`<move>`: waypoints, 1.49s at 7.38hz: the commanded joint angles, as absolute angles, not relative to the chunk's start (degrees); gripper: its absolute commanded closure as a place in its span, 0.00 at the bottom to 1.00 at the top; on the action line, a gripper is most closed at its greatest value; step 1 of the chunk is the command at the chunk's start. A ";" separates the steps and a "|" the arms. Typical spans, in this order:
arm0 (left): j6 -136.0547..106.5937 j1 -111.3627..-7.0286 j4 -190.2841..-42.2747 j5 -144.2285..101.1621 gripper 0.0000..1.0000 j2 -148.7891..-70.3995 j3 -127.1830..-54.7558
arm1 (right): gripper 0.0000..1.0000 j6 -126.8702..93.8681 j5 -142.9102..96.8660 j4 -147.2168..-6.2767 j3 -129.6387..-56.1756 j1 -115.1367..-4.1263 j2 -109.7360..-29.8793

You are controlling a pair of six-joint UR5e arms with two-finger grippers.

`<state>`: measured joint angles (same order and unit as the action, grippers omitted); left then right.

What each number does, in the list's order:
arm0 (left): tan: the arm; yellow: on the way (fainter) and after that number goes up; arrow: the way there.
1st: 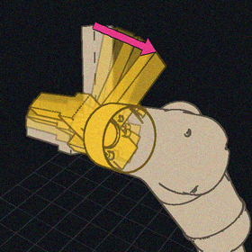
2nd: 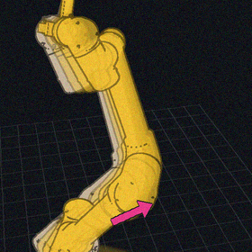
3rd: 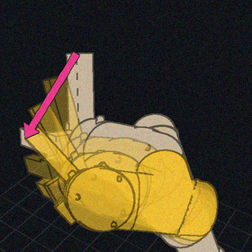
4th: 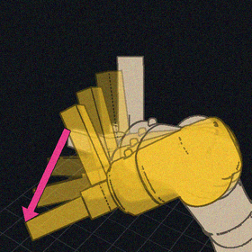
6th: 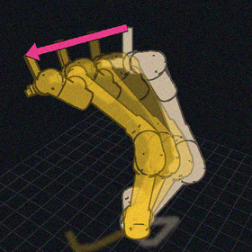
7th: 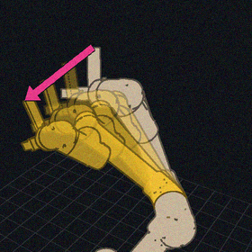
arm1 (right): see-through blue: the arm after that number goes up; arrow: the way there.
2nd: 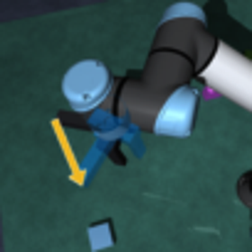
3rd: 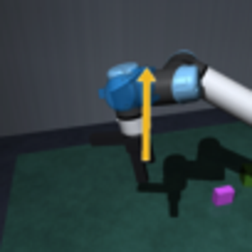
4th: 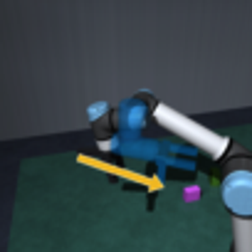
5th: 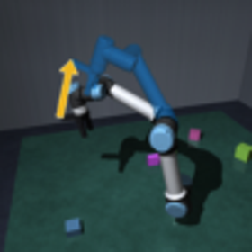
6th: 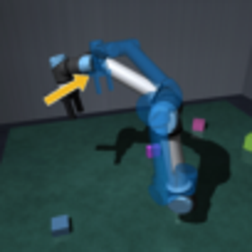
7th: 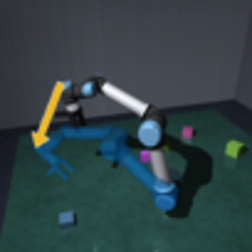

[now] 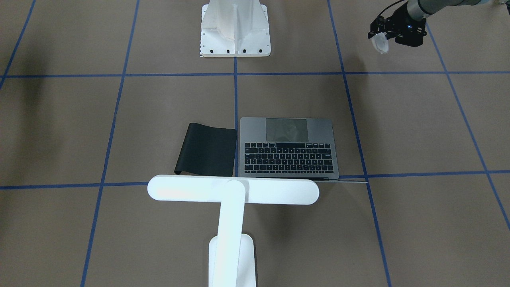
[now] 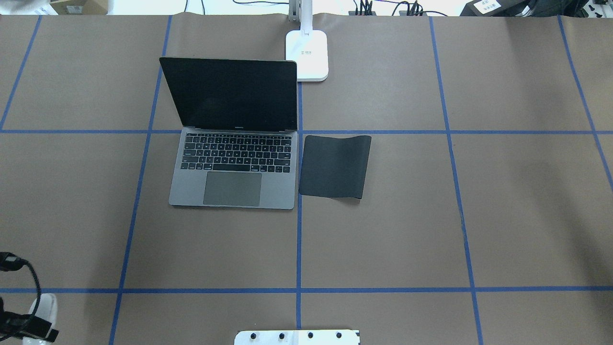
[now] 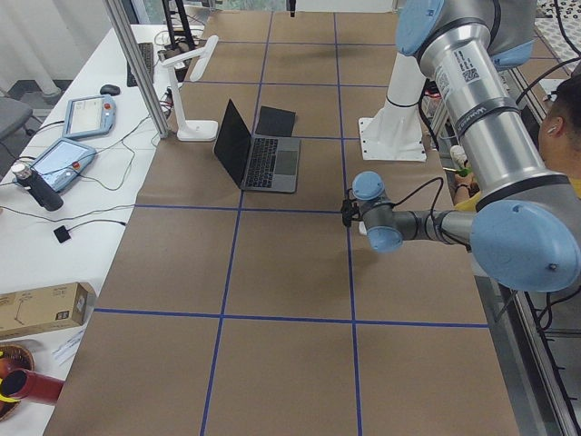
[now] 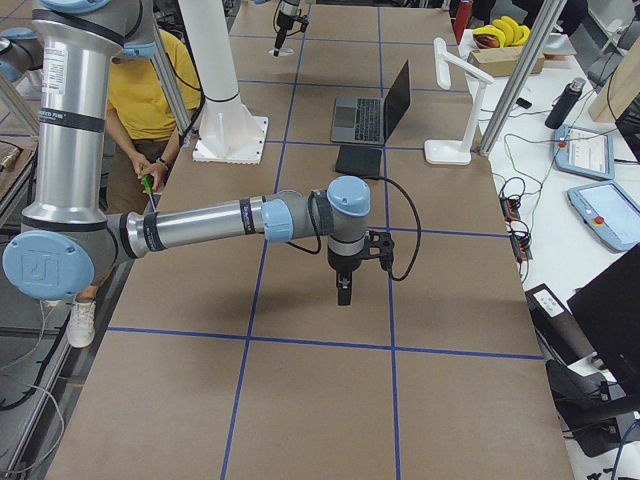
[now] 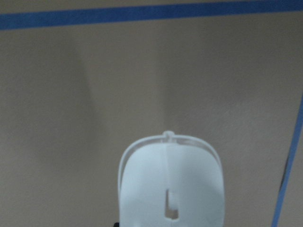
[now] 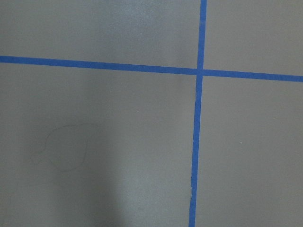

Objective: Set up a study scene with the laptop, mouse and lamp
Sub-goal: 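Carry the white mouse with the left gripper over the laptop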

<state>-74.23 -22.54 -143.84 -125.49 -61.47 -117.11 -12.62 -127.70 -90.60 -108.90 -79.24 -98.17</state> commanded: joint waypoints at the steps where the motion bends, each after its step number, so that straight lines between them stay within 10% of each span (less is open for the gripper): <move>1: -74.09 -26.00 -136.08 -125.51 0.72 -70.72 -118.04 | 0.00 -12.74 -127.71 -90.53 -108.54 -79.37 -98.17; 6: -71.39 -32.69 -102.74 -125.42 0.72 -105.12 -115.77 | 0.00 -13.10 -127.71 -90.53 -108.02 -79.37 -98.09; 11: -71.10 -32.70 -96.06 -124.72 0.71 -136.69 -87.09 | 0.00 -13.27 -127.71 -90.53 -107.84 -79.37 -98.09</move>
<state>-71.12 -32.70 -96.13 -124.74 -128.73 -96.05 -13.26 -127.70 -90.53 -107.91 -79.37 -98.08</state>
